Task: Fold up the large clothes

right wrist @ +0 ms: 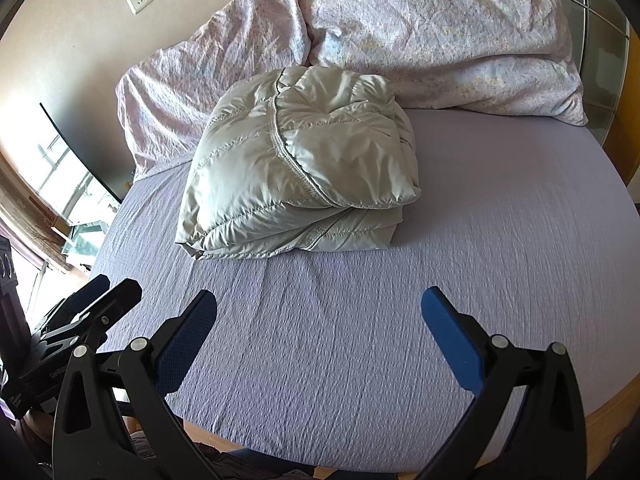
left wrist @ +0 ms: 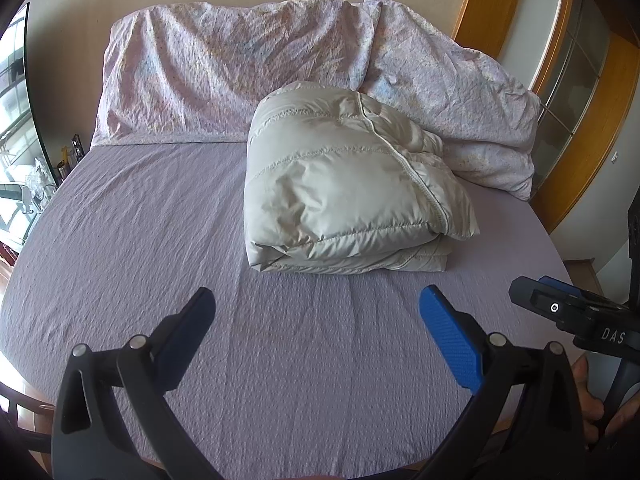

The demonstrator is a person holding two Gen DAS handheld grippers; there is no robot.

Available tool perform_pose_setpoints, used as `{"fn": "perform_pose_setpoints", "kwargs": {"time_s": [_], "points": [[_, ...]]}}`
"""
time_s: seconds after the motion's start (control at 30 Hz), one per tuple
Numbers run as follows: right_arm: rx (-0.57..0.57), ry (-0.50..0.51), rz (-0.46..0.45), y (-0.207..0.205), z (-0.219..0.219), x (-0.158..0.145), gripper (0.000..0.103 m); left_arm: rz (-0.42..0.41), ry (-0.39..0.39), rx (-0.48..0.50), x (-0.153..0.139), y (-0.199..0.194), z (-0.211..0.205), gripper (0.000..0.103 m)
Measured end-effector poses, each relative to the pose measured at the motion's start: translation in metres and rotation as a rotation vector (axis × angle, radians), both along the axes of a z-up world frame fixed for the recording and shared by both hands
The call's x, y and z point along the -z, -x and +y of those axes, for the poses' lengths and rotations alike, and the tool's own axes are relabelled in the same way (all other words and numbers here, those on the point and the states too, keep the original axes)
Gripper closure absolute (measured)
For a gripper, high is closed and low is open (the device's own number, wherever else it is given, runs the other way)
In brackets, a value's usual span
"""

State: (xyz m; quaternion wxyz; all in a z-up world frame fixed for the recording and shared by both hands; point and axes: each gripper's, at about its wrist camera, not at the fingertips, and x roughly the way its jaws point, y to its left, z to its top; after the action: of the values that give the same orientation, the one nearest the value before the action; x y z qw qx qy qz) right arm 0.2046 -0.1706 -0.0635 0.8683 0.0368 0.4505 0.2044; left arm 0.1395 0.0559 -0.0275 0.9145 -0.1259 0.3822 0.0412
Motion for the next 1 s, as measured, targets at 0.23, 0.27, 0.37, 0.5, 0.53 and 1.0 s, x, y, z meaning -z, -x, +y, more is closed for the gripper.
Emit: {"fn": "perform_pose_setpoints", "kwargs": {"time_s": [0.23,0.27,0.37,0.5,0.53,1.0], "points": [[0.000,0.000,0.001,0.0003,0.0002,0.0002,0.001,-0.001,0.000,0.002,-0.0008,-0.0002,0.0003,0.002],[0.000,0.000,0.001,0.0002,0.0003,0.0002,0.001,-0.001,0.000,0.001,-0.0010,-0.0002,0.0003,0.002],[0.000,0.000,0.001,-0.0002,0.0004,-0.0002,0.001,-0.002,-0.001,0.001,-0.0004,-0.0007,0.0002,0.002],[0.000,0.000,0.001,-0.0005,0.0004,-0.0006,0.001,-0.002,0.000,0.000,0.0000,-0.0008,0.0005,0.002],[0.000,0.000,0.000,-0.0001,0.0004,-0.0003,0.001,-0.001,0.001,-0.001,0.0010,-0.0008,0.0005,0.002],[-0.002,0.001,0.001,-0.0002,0.0002,0.0002,0.001,0.003,0.002,-0.005,0.0028,-0.0009,0.0002,0.002]]}}
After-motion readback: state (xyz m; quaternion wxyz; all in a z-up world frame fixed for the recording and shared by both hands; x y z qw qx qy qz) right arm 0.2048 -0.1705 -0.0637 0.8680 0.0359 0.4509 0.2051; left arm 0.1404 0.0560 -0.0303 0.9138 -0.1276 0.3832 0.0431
